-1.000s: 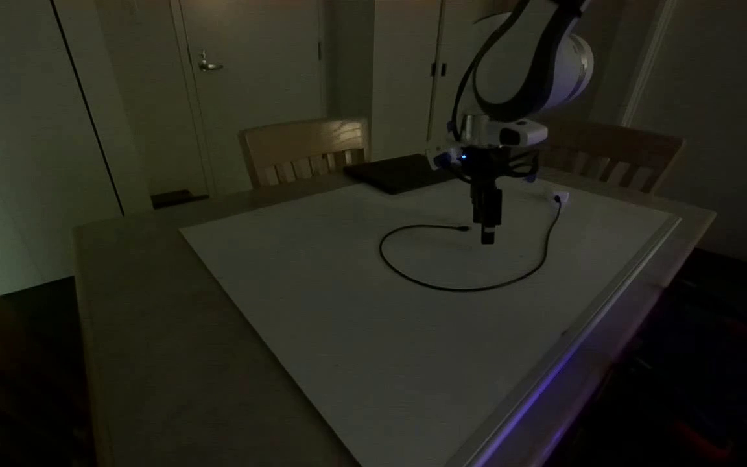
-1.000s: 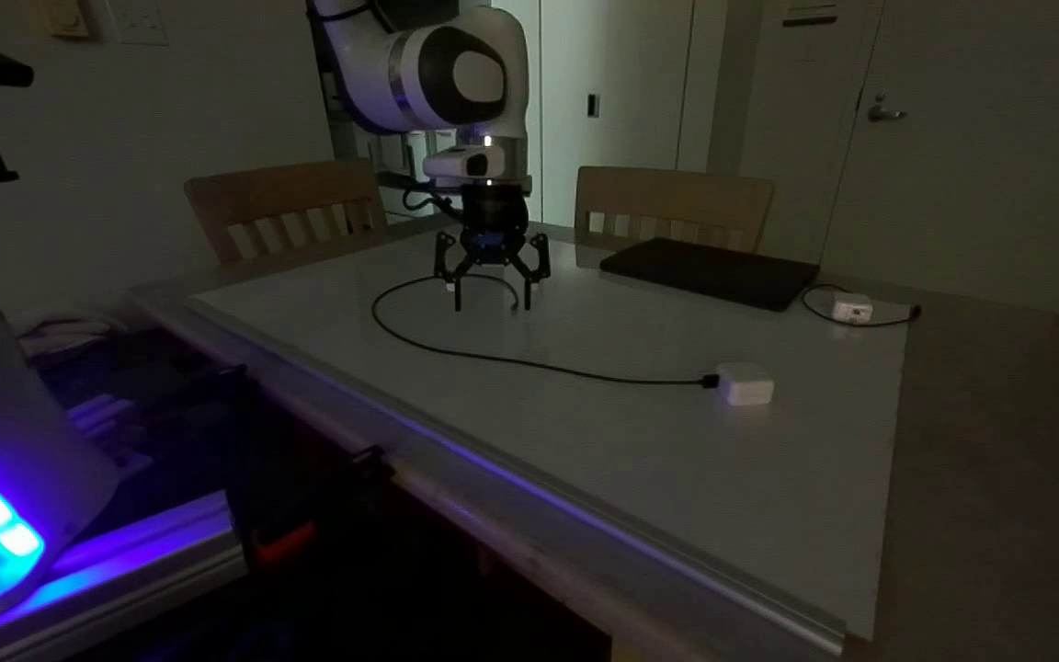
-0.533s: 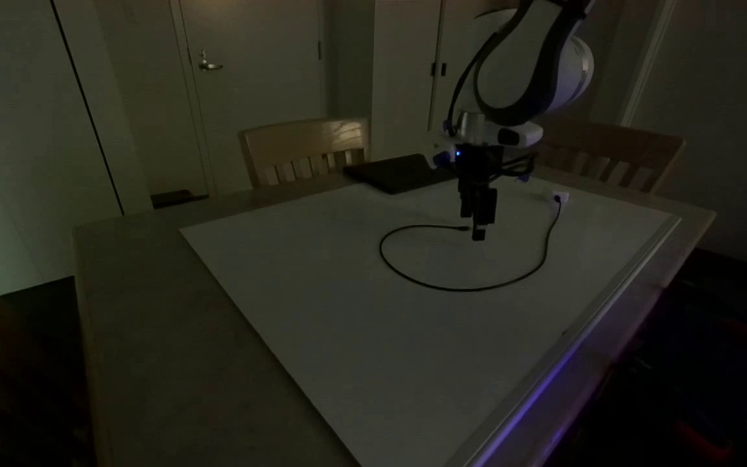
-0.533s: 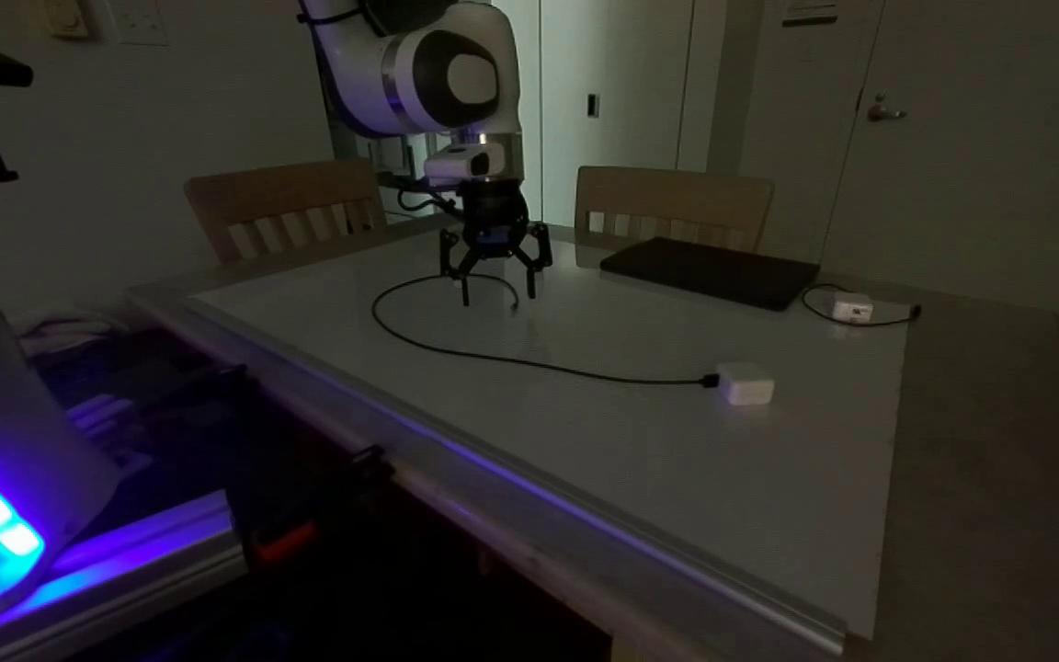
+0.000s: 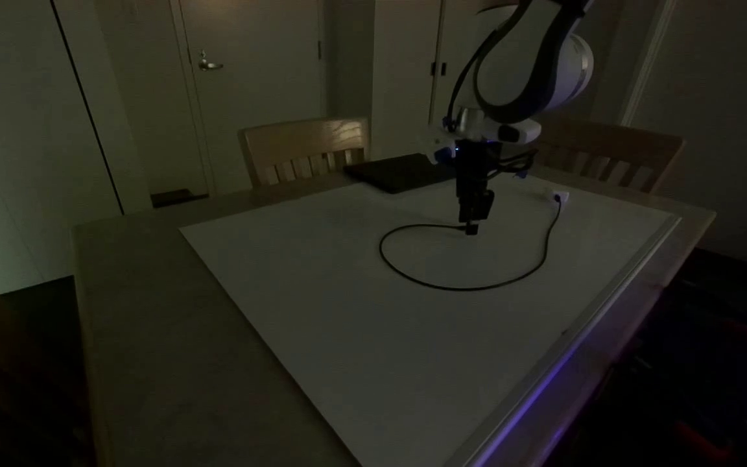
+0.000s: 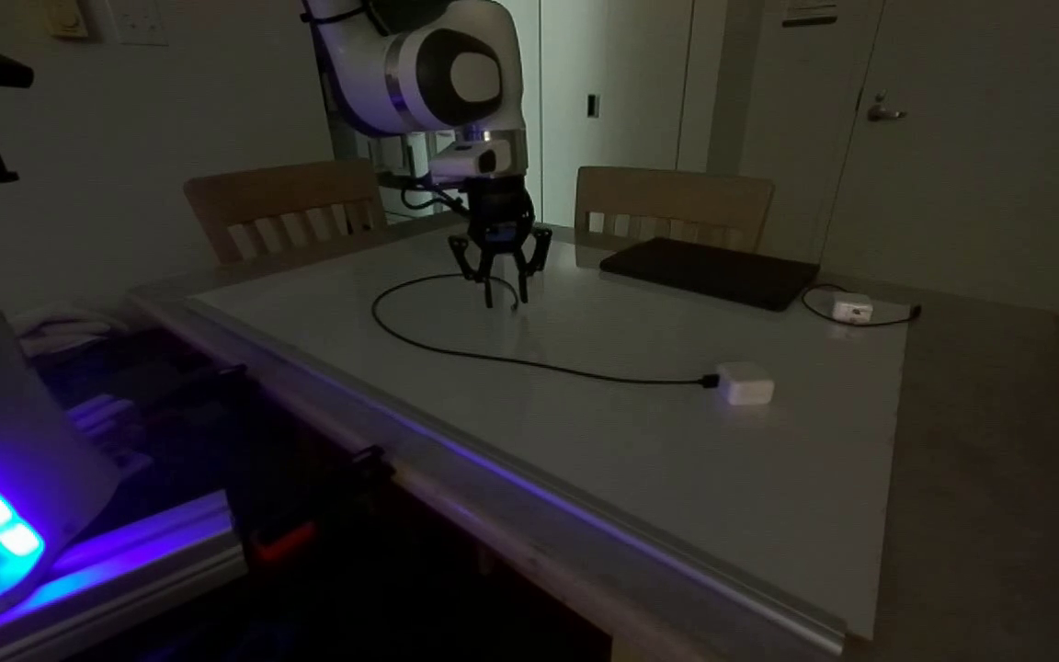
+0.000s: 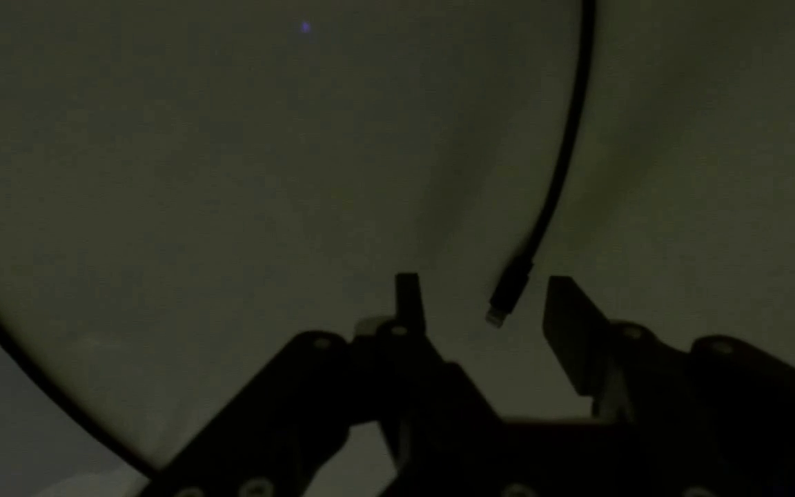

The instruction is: Unwrap the cable

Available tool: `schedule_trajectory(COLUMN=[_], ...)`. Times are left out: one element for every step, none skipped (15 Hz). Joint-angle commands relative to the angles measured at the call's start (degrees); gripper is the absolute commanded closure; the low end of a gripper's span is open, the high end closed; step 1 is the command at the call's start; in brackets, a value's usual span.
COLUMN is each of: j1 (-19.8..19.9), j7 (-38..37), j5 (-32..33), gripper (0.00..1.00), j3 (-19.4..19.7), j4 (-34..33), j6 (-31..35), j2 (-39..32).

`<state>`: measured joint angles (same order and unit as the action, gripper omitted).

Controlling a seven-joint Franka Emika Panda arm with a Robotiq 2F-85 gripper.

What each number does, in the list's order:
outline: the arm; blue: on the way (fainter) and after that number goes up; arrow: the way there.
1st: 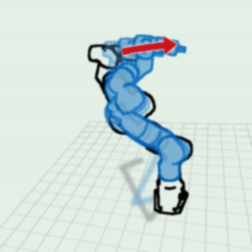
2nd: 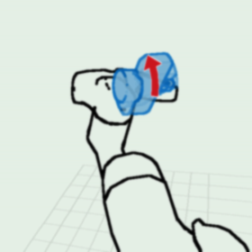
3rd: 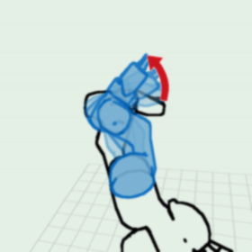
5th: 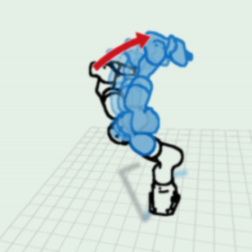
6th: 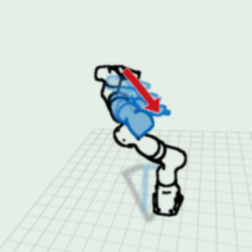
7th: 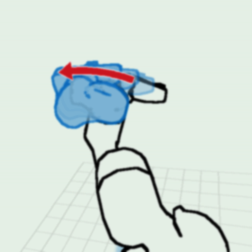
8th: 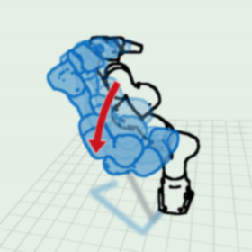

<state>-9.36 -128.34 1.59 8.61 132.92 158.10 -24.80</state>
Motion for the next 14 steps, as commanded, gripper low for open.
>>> schedule_trajectory(j1=[1.3, 1.5, 1.8, 2.3, 2.7, 3.0, 3.5, 3.8, 4.0, 4.2, 4.4, 4.6, 5.1, 5.7], j7=[3.2, 3.6, 4.2, 5.0, 5.7, 6.3, 7.1, 7.9, 8.5, 9.2, 9.9, 10.6, 11.4, 12.2], j5=[-1.0, -1.1, -1.3, -1.7, -2.1, -2.4, -2.9, -3.4, -3.9, -4.6, -5.3, -6.1, -7.4, -8.9], gripper=[0.56, 0.46, 0.38, 0.26, 0.21, 0.13, 0.07, 0.04, 0.03, 0.01, 0.0, 0.03, 0.04, 0.08], j3=[-0.3, -0.3, -0.4, -0.7, -0.9, -0.9, -1.1, -1.3, -1.4, -1.6, -1.8, -2.1, -2.9, -3.6], j4=[-2.8, -3.6, -4.3, -5.3, -6.2, -7.3, -8.4, -9.1, -9.9, -10.4, -10.9, -11.2, -11.7, -12.2], j6=[0.0, -0.3, -0.4, -0.8, -1.1, -1.6, -2.2, -2.3, -2.7, -2.7, -3.2, -3.6, -5.0, -7.4], j2=[-1.6, -1.9, -2.2, -2.7, -3.2, -3.8, -4.4, -5.1, -5.6, -6.2, -6.7, -7.2, -7.4, -7.6])
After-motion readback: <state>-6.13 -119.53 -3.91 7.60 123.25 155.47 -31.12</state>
